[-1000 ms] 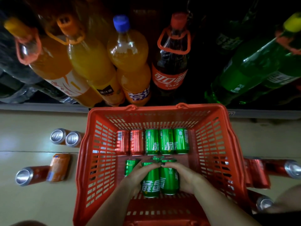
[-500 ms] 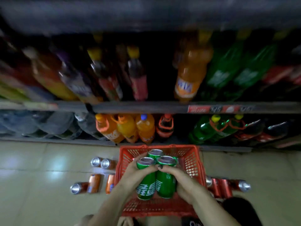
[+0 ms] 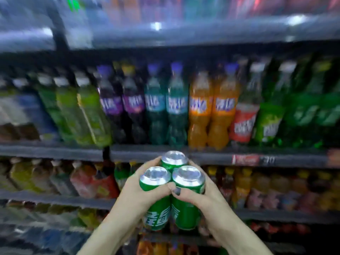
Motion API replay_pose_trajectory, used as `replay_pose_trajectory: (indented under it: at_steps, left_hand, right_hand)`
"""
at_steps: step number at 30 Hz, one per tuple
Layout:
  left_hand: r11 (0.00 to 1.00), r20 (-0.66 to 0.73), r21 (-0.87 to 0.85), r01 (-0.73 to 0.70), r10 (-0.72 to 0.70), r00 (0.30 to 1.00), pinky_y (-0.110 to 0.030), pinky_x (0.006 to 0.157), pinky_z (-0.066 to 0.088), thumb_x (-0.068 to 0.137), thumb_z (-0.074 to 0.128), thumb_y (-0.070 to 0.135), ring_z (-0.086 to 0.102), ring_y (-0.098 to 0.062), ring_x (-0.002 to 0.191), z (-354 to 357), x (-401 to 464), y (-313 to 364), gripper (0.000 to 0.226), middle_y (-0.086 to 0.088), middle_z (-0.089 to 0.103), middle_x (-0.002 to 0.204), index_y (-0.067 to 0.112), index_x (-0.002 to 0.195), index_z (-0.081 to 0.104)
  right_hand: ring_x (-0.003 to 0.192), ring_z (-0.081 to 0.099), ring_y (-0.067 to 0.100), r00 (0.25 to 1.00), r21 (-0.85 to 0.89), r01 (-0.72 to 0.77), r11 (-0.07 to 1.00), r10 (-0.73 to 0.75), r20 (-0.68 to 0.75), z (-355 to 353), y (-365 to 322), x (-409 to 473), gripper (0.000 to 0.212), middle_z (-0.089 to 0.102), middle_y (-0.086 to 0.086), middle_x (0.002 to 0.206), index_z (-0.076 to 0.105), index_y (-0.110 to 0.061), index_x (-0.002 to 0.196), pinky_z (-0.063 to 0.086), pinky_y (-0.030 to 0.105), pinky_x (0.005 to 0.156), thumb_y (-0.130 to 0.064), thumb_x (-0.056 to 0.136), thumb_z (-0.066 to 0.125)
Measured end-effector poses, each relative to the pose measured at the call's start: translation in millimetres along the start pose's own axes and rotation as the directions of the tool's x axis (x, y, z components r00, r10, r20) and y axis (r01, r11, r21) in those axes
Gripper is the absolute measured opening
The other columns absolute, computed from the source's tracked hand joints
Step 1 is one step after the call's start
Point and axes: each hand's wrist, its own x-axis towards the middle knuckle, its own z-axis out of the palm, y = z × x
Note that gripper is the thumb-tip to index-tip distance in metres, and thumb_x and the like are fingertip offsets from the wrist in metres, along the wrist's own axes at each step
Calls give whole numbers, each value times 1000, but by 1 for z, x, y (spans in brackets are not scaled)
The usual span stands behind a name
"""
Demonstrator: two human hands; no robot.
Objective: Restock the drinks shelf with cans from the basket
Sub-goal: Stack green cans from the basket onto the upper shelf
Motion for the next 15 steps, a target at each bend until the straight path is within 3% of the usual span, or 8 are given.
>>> replay_pose_trajectory:
  at_steps: [2, 6, 10, 11, 13, 14, 15]
  left_hand:
    - [995, 8, 22, -94, 94, 996, -16, 77, 59, 59, 97, 27, 75, -5, 105, -7, -4, 64, 74, 16, 79, 111, 36, 125, 65]
    - [959, 56, 64, -277, 274, 960, -31, 89, 60, 56, 90, 44, 75, -9, 109, -20, -11, 159, 78, 13, 78, 116, 41, 130, 64]
    - [903, 99, 24, -429, 425, 900, -41, 89, 61, 73, 90, 28, 76, -20, 108, -29, 5, 235, 62, 2, 79, 116, 33, 129, 66]
    - [911, 122, 26, -413, 407, 905, -46, 91, 60, 77, 88, 29, 76, -21, 108, -26, 18, 254, 61, 2, 78, 119, 29, 133, 65]
    - [866, 83, 99, -491, 484, 871, -61, 93, 57, 80, 82, 52, 77, -6, 94, -32, 45, 274, 66, 16, 76, 116, 30, 139, 62]
    - [857, 57, 133, -497, 494, 867, -65, 93, 57, 79, 78, 60, 77, -2, 87, -30, 62, 287, 67, 19, 76, 111, 30, 138, 64]
    - [852, 57, 155, -501, 498, 865, -60, 90, 60, 81, 77, 55, 78, -7, 88, -26, 65, 305, 60, 13, 78, 111, 24, 132, 69]
  right_hand:
    - [107, 73, 6, 994, -39, 105, 994, -105, 18, 17, -57, 0, 68, 77, -12, 114, 58, -34, 127, 57, 18, 81, -5, 71, 85]
    - [115, 70, 9, 958, -160, 284, 946, -272, 93, 40, -143, -2, 63, 74, -7, 123, 54, -26, 139, 56, 21, 91, -7, 84, 78]
    - [122, 67, 18, 914, -242, 406, 881, -388, 120, 56, -215, 14, 59, 70, 1, 131, 53, -18, 143, 52, 43, 104, -21, 88, 75]
    - [122, 67, 21, 901, -249, 433, 866, -415, 126, 58, -232, 18, 56, 70, 2, 132, 54, -16, 143, 51, 48, 106, -21, 90, 73]
    - [118, 69, 23, 878, -273, 478, 835, -462, 125, 61, -268, 26, 45, 72, 4, 128, 59, -13, 138, 52, 53, 104, -22, 94, 67]
    - [116, 70, 25, 865, -297, 501, 813, -482, 137, 63, -285, 29, 42, 72, 6, 127, 61, -11, 136, 53, 55, 102, -24, 96, 64]
    - [115, 70, 28, 853, -324, 520, 790, -501, 146, 62, -301, 35, 41, 73, 8, 126, 63, -10, 134, 53, 57, 101, -27, 97, 62]
